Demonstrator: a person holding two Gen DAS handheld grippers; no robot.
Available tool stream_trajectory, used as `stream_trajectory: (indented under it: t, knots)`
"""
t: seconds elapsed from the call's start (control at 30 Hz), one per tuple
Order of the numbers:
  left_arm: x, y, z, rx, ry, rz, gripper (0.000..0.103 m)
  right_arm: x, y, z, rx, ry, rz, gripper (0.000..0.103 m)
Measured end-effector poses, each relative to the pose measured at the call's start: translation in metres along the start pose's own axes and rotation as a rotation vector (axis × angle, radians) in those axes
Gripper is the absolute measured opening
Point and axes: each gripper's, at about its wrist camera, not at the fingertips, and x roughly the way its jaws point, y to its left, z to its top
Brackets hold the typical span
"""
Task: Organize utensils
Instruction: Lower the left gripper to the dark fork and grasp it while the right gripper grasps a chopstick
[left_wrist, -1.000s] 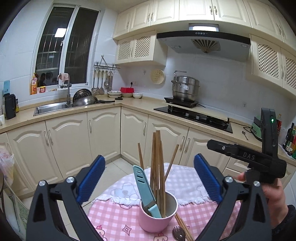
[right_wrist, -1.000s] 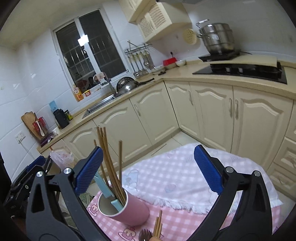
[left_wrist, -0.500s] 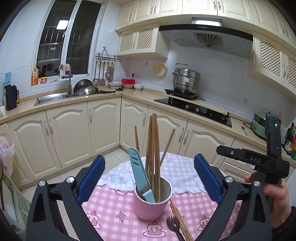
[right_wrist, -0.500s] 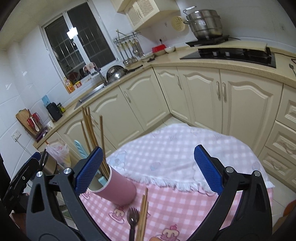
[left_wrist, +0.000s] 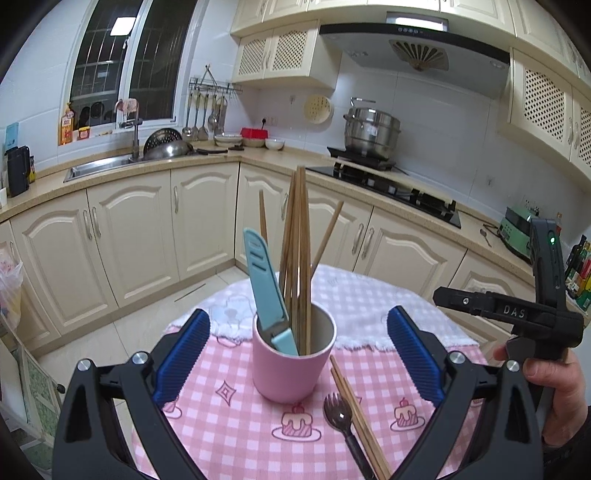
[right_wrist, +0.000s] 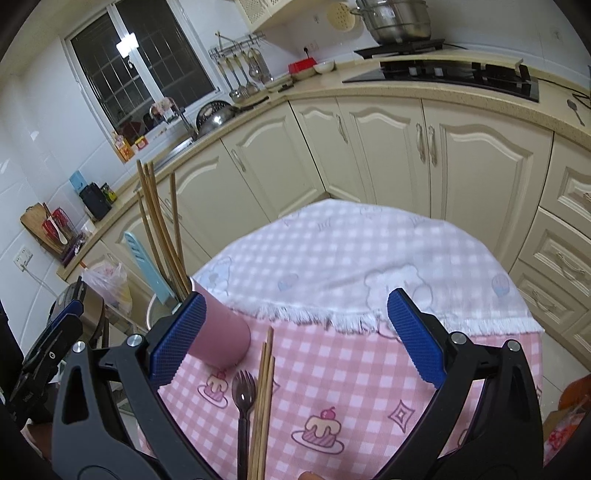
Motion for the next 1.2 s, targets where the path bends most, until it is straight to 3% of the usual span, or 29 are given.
stream_trajectory:
  t: [0.6, 0.9, 1.2]
  knots:
    - [0.041, -0.017, -0.063, 0.023, 0.195, -0.005, 0.095, 0.022, -0.011, -0.038, -0.028, 0.159, -0.051, 0.097]
    - [0.064, -0.015, -0.097, 0.035, 0.316, 0.038, 0.095, 0.044, -0.005, -0.073, -0.129, 0.292, -0.093, 0.097]
    - [0.069, -0.008, -0.111, 0.034, 0.356, 0.052, 0.095, 0.067, 0.019, -0.109, -0.27, 0.387, -0.124, 0.097]
